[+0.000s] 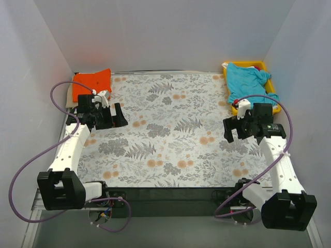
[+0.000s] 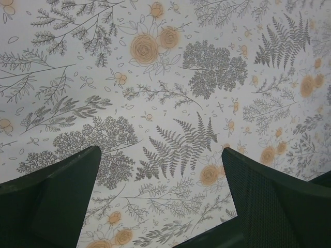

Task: Fold and stack the t-shirts
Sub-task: Grab the tshirt from the pile

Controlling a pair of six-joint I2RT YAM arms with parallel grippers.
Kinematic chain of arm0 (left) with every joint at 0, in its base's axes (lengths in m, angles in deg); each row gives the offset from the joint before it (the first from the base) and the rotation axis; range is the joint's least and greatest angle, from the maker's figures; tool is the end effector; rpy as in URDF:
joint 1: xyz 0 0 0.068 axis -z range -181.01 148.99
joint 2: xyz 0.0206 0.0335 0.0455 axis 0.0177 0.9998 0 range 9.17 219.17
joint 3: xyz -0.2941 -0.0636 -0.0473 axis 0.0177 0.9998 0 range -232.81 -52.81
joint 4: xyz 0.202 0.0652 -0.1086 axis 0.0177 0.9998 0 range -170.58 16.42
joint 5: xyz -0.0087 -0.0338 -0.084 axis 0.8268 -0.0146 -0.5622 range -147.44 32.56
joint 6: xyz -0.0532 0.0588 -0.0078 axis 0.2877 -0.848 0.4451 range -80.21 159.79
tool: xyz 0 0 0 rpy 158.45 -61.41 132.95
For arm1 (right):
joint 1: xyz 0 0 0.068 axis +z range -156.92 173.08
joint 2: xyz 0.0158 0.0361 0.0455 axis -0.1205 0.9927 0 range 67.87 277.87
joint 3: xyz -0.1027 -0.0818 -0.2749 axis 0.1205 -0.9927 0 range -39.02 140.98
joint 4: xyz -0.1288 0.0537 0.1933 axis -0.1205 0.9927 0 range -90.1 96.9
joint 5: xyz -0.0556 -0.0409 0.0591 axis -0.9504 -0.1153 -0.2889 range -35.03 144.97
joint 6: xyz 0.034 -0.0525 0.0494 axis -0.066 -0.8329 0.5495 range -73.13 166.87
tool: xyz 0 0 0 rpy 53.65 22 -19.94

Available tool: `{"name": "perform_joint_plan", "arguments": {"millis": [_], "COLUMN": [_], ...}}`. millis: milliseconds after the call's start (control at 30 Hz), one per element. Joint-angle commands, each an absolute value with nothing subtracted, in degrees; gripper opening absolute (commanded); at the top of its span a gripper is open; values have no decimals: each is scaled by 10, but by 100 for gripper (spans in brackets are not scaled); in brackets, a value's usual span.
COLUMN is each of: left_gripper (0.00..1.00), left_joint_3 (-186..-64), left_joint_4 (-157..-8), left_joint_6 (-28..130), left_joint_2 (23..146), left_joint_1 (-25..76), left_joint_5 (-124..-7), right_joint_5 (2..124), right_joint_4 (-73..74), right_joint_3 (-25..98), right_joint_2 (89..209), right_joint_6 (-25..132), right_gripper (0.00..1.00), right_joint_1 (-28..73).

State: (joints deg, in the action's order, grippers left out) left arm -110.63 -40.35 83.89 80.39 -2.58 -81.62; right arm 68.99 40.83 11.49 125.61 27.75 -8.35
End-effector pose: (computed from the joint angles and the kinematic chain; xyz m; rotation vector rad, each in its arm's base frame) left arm 0.2344 -0.0218 0.2918 -0.8338 2.4482 -0.8224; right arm 0.1817 0.0121 0.2915 -0.4765 2.3342 0.1257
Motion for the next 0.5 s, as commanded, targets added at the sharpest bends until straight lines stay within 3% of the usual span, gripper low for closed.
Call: {"name": "perform_joint_plan", "arguments": {"millis": [0,467], "left_gripper": [98,98], "left_joint_3": [-1140,-1182], "left_joint_4": [-409,-413], "left_joint_6": [829,865], "left_joint_2": [782,799], "left_joint_1": [-27,-27], "left_joint_5": [-845,-864], "right_joint_5": [661,756], "right_joint_4": [409,431], "right_joint_3": [187,497], "right_joint_2": [1303,1631], "right_joint_6": [245,211], "right_gripper": [98,97], "right_joint_1": [-88,-277]}}
